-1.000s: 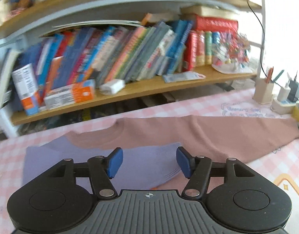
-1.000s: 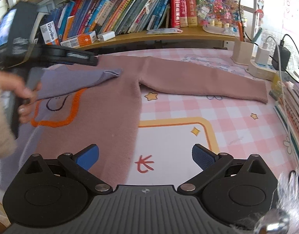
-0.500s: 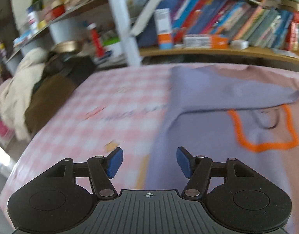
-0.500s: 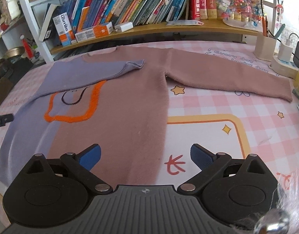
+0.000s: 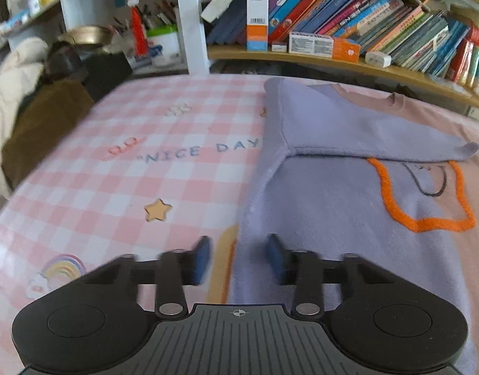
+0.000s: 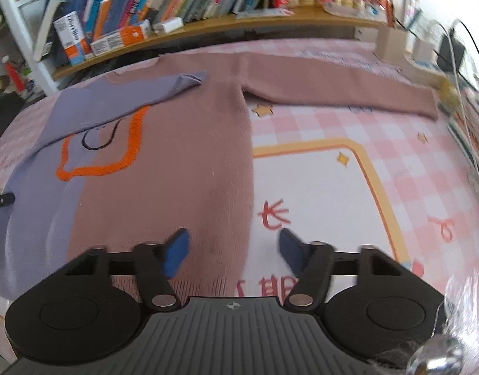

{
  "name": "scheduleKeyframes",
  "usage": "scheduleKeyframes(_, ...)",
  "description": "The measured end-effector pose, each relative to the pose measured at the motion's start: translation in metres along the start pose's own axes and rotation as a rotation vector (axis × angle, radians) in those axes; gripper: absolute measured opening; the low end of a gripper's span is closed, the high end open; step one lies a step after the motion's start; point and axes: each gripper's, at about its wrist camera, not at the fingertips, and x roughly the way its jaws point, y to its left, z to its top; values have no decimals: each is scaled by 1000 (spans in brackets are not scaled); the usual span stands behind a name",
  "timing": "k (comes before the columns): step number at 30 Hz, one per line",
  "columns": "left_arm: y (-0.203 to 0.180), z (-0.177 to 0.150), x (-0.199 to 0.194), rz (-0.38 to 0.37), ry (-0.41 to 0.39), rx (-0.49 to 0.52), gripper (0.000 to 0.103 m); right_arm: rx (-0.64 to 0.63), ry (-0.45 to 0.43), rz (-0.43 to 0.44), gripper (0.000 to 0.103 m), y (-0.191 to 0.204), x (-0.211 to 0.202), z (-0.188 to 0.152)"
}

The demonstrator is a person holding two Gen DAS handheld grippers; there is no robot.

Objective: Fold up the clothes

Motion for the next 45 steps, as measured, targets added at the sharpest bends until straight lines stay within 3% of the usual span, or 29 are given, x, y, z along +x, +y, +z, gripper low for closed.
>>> scheduleKeyframes(1,3,0,1,-21,4,-27,8,13,7,0,40,0,1,-1)
scheduleKeyframes(4,12,1,2,-47,4,-79,5,22,5,3,19,3,1,-5)
scheduleKeyframes(20,59,17,9,15,-28,-108,6,-115,-7,71,16,61,10,-1)
scheduleKeyframes(26,60,18,7,21,-9,-108,15,-111,-3,61,16,63,10,-2)
scheduleKeyframes(29,54,17,-5,7,-37,-80,21,-101,-11,48,22,65,8,-4)
scheduleKeyframes(31,49,16,-15,-2,-60,-53,33,-93,-24,34,36,65,5,-4)
scheduleKeyframes(33,43,14,-26,-7,-81,-25,61,-90,-41,20,44,67,2,-5)
scheduleKeyframes(35,37,10,-35,-8,-102,3,78,-94,-57,-6,54,71,-1,-5)
scheduleKeyframes(37,31,4,-43,-19,-111,35,83,-99,-78,-34,68,75,-6,-7)
scheduleKeyframes(45,17,-11,-55,-91,-64,60,90,-94,-137,-123,90,88,-25,-17)
